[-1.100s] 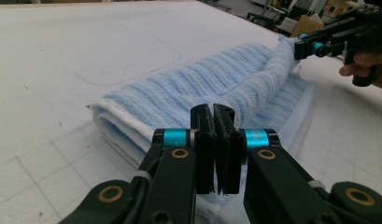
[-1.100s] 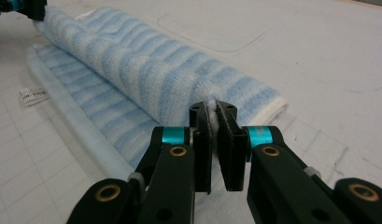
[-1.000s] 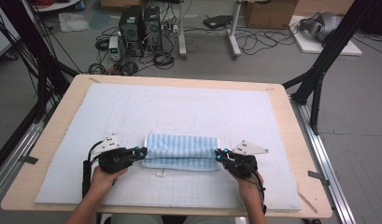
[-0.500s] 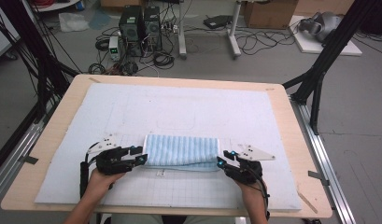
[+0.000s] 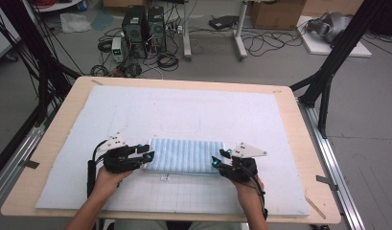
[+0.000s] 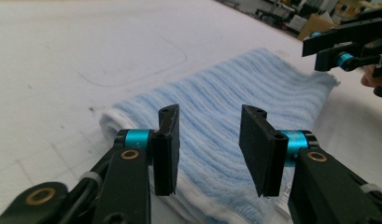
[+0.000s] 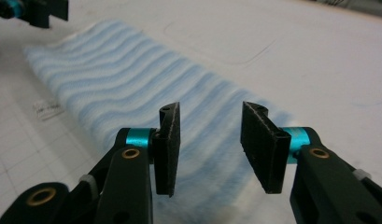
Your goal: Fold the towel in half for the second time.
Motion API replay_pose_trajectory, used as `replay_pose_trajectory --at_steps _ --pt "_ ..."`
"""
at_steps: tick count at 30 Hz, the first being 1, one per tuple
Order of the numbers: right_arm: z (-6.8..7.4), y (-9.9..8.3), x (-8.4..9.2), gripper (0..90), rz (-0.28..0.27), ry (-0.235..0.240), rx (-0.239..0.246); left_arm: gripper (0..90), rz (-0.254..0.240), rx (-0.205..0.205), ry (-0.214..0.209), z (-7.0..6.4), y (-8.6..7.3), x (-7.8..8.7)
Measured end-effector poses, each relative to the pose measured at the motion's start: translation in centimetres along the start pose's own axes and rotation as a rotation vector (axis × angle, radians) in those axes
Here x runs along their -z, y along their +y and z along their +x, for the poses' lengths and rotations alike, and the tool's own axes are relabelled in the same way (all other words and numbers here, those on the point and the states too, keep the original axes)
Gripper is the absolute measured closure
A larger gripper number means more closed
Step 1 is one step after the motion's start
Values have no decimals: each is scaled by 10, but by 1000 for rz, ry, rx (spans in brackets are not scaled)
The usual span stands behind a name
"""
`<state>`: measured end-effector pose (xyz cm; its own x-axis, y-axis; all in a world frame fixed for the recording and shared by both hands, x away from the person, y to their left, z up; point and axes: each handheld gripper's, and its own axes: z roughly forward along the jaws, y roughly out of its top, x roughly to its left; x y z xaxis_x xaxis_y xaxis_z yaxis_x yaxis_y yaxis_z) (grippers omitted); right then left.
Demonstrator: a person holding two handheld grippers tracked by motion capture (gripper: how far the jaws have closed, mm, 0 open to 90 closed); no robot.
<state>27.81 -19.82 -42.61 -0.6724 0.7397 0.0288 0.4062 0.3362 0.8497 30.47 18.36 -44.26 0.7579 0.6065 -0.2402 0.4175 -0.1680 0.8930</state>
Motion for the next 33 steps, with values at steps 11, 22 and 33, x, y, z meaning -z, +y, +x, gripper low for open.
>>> replay_pose_trajectory --at_steps 11,22,33 --pt "3 -17 -10 604 113 21 26 694 178 -38 52 -10 -8 -8" --pt "-24 -9 4 609 -39 61 -83 570 63 -1 75 7 10 -1" --pt "-42 15 -35 777 58 -14 -42 765 92 10 180 30 22 -33"
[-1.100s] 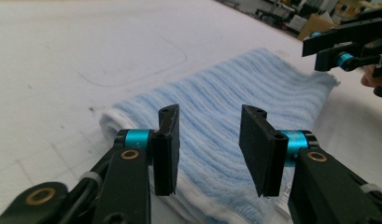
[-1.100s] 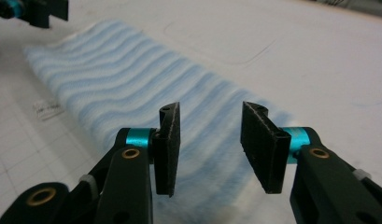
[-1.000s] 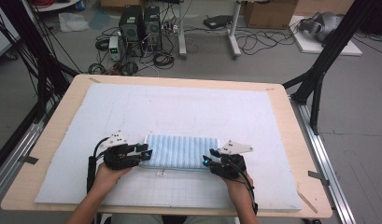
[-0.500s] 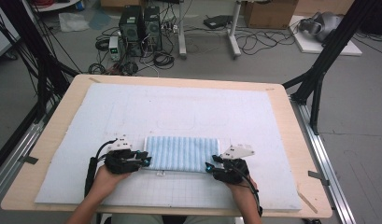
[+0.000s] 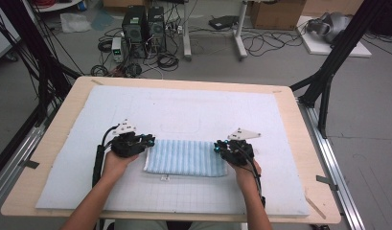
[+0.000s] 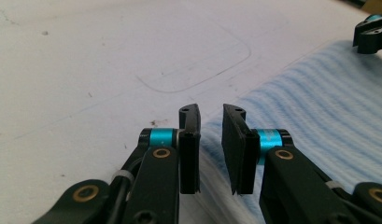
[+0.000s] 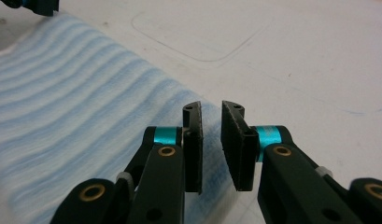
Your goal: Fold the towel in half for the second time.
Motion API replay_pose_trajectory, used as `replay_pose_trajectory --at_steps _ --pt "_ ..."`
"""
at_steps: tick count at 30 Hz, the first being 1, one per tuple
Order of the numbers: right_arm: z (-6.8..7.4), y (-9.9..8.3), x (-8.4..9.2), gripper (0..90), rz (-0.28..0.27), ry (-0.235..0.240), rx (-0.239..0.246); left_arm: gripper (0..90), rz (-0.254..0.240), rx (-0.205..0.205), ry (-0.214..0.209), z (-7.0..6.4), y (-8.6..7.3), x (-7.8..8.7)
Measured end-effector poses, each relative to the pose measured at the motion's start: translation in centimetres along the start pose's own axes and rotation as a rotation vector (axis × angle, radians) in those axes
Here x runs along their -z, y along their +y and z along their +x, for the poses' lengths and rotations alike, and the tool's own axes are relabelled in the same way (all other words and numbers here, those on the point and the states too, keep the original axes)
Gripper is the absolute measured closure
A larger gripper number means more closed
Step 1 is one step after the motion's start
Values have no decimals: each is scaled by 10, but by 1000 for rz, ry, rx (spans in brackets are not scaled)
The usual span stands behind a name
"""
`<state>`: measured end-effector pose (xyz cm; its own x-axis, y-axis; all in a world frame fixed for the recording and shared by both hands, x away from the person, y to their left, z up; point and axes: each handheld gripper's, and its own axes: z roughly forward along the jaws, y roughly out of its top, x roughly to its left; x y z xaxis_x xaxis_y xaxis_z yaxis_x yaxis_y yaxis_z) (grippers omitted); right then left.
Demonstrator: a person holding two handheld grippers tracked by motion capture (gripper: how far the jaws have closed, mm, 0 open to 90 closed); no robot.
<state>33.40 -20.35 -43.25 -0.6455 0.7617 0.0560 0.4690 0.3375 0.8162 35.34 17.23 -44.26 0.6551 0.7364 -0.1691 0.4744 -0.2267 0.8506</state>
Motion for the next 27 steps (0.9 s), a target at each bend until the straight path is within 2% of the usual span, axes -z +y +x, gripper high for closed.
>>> replay_pose_trajectory --at_steps 2,4,7,10,12,14,16,18,21,23,25,27 --pt "-2 -1 -5 774 31 -9 0 765 36 8 11 1 -3 -5" --pt "-4 -4 -8 772 62 -25 2 768 50 6 24 2 -4 -7" --pt "-7 -7 -9 771 75 -33 -3 763 58 -1 58 2 -4 -8" --pt "-9 -10 -4 740 58 -42 -17 736 47 17 46 4 -4 -6" --pt "-9 -10 5 692 15 -41 -33 675 -1 26 28 7 -2 1" --pt "-9 -9 17 639 -35 -50 -35 547 -83 31 25 9 1 10" --pt "-10 -8 28 522 -67 -68 -35 492 -155 32 -6 11 4 20" --pt "-12 -9 38 412 -95 -92 -48 433 -194 5 -23 11 6 28" --pt "-17 -12 50 320 -101 -109 -42 292 -202 -5 -56 14 8 37" --pt "-20 -15 57 248 -101 -111 -46 189 -208 -12 -52 17 8 43" --pt "-21 -19 65 174 -109 -127 -54 173 -215 -35 -63 20 7 51" --pt "-22 -22 72 128 -123 -134 -51 173 -237 -39 -68 21 4 58"
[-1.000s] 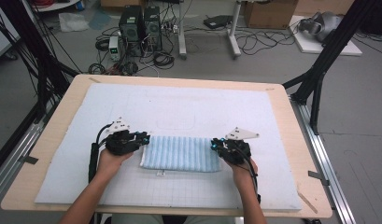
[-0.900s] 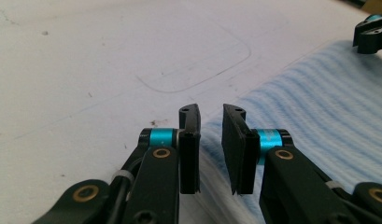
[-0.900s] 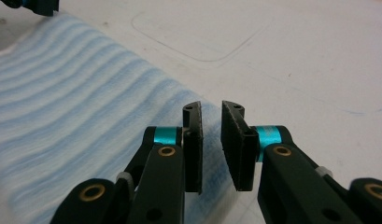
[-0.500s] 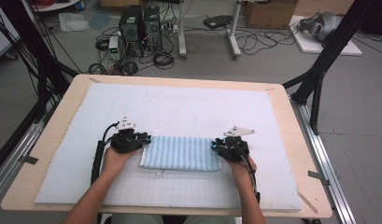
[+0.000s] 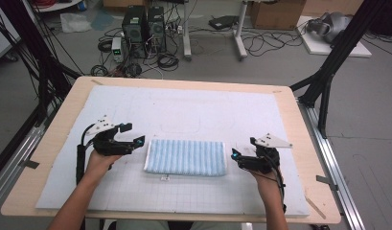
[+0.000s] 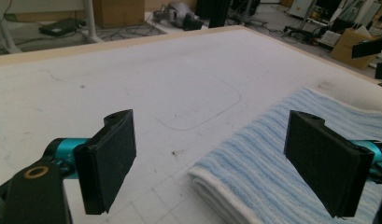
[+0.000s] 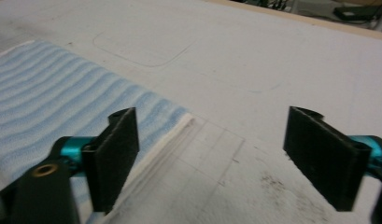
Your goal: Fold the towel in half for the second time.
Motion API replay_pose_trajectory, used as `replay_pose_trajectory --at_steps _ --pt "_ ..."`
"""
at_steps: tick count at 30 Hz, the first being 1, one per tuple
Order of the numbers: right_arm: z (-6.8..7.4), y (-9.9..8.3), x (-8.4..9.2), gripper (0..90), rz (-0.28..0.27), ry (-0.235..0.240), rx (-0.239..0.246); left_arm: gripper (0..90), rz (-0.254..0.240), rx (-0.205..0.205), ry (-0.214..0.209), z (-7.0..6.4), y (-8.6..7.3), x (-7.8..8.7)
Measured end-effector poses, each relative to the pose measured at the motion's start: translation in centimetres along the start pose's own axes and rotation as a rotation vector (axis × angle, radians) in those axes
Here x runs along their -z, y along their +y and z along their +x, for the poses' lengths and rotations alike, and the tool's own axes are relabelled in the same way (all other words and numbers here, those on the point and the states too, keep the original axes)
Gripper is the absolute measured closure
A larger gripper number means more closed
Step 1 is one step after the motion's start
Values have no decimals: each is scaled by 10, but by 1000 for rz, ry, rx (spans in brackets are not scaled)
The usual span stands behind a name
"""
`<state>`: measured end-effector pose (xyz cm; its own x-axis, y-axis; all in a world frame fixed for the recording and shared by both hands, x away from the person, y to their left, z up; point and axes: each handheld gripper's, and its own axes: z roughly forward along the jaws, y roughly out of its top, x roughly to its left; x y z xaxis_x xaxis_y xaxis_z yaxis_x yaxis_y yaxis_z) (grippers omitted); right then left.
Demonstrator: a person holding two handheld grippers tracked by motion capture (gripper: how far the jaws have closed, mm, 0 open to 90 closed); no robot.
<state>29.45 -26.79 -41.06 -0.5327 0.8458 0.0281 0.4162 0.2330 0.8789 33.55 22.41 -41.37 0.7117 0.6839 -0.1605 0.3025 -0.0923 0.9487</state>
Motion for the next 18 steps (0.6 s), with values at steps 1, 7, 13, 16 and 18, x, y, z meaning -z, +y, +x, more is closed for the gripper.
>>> replay_pose_trajectory --at_steps 1,7,13,16,18 --pt "-1 -1 4 119 -3 5 -2 173 -9 -3 -14 0 -1 3" --pt "-2 -8 20 114 -2 11 53 201 -59 -29 -14 -4 -4 18" --pt "-4 -14 29 113 -22 -12 44 204 -65 -32 11 -4 -5 25" --pt "-7 -17 31 113 -26 -22 24 203 -63 -19 39 -2 -6 27" --pt "-8 -18 33 113 -35 -35 20 204 -71 -12 46 -1 -6 29"
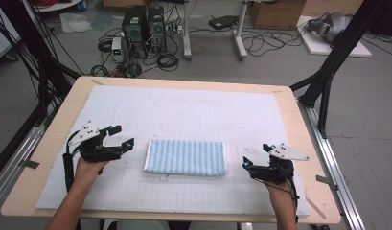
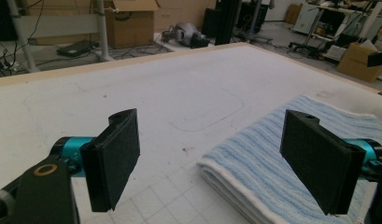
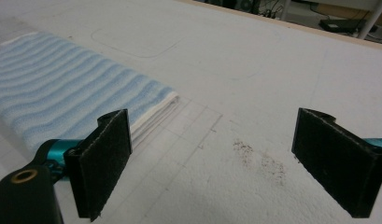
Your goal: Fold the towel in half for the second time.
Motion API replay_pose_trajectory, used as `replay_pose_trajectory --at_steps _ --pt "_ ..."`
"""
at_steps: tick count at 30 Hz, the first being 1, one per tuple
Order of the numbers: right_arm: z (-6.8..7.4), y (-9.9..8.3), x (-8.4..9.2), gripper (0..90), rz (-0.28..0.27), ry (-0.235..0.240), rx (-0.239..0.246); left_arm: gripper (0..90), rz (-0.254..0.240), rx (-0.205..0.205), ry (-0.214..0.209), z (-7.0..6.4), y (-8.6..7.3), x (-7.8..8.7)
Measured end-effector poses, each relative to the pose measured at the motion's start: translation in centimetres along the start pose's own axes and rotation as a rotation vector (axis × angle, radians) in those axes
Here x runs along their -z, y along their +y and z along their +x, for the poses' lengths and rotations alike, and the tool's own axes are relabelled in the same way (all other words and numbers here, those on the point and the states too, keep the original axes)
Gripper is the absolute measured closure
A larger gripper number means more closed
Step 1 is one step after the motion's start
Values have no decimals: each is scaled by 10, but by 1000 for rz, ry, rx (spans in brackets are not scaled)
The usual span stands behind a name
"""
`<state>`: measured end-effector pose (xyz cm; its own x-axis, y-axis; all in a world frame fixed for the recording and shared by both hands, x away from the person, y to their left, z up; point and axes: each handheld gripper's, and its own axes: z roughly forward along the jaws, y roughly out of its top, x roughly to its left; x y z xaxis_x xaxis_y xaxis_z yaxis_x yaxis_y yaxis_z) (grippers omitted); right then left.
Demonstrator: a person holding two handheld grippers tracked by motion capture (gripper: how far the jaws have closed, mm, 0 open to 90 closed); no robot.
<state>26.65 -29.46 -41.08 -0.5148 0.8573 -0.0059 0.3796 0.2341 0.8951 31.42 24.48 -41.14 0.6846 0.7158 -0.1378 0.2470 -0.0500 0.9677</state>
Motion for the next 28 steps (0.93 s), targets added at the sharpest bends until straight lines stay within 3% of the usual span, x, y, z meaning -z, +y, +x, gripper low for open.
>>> replay_pose_trajectory --at_steps 10,28 --pt "0 -2 10 112 -13 -18 -17 205 -4 3 21 0 -1 8" --pt "0 3 6 112 -2 -11 -9 206 1 14 19 0 -2 5"
